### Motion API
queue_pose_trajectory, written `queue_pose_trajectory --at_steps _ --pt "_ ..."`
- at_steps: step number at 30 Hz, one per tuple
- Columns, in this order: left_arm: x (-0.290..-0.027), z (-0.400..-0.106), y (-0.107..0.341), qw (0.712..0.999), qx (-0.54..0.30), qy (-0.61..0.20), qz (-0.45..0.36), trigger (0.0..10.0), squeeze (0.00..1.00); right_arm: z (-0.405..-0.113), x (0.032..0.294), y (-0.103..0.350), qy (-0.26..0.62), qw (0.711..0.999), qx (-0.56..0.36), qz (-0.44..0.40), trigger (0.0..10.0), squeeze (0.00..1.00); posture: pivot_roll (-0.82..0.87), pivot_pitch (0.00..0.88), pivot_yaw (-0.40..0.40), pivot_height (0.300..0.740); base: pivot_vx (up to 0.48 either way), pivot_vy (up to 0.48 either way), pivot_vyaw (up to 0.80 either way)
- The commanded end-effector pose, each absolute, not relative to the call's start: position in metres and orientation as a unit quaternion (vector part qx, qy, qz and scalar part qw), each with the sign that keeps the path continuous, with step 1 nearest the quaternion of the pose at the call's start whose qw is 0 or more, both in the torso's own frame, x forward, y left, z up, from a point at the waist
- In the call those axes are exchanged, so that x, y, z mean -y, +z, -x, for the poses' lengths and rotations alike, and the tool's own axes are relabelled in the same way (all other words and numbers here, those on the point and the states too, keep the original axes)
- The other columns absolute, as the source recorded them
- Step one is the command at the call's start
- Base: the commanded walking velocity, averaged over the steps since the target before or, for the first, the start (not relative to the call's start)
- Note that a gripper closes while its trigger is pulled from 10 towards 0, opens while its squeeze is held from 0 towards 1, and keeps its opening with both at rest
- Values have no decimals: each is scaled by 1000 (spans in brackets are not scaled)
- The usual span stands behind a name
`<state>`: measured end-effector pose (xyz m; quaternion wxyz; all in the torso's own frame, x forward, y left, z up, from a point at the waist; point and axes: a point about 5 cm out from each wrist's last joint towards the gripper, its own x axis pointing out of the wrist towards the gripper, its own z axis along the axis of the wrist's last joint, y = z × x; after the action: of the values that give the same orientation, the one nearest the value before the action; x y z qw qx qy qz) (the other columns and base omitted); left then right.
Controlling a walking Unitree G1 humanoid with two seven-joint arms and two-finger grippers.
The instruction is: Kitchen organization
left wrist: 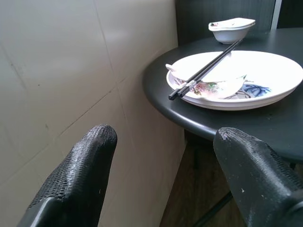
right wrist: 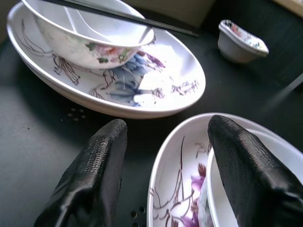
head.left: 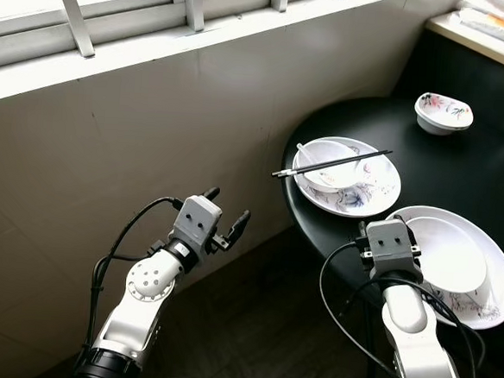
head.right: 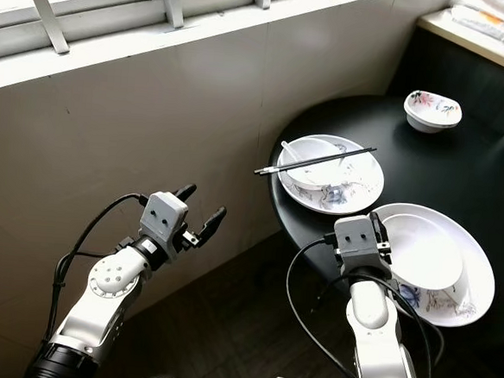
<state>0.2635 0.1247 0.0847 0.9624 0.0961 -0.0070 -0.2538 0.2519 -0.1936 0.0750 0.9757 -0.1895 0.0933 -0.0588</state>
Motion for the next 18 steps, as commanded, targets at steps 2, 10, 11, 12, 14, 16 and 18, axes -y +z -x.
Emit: queue_pose_trajectory --at_steps 2,10,11,12,14,16,18 --pt "-124 -264 84 961 4 -259 -99 10000 0 -253 201 80 -84 976 -94 175 10000 0 46 0 -15 740 0 0 0" --pt "-124 -264 84 960 4 -260 -101 10000 0 -252 207 75 -107 970 -119 181 10000 0 50 0 -15 740 0 0 0" --pt "-124 -264 84 960 4 -260 -101 10000 0 -252 207 75 -111 970 -121 181 10000 0 50 0 -15 740 0 0 0" --pt "-124 -265 84 960 4 -259 -101 10000 0 -251 208 76 -114 969 -123 180 10000 0 50 0 -15 740 0 0 0" --pt "-124 -265 85 960 4 -260 -101 10000 0 -251 209 74 -119 970 -131 169 10000 0 50 0 -15 740 0 0 0" --pt "-124 -265 85 960 4 -260 -101 10000 0 -251 211 72 -125 970 -138 158 10000 0 50 0 -15 740 0 0 0" --pt "-124 -265 85 960 4 -260 -101 10000 0 -251 212 71 -129 969 -140 156 10000 0 50 0 -14 740 0 0 0"
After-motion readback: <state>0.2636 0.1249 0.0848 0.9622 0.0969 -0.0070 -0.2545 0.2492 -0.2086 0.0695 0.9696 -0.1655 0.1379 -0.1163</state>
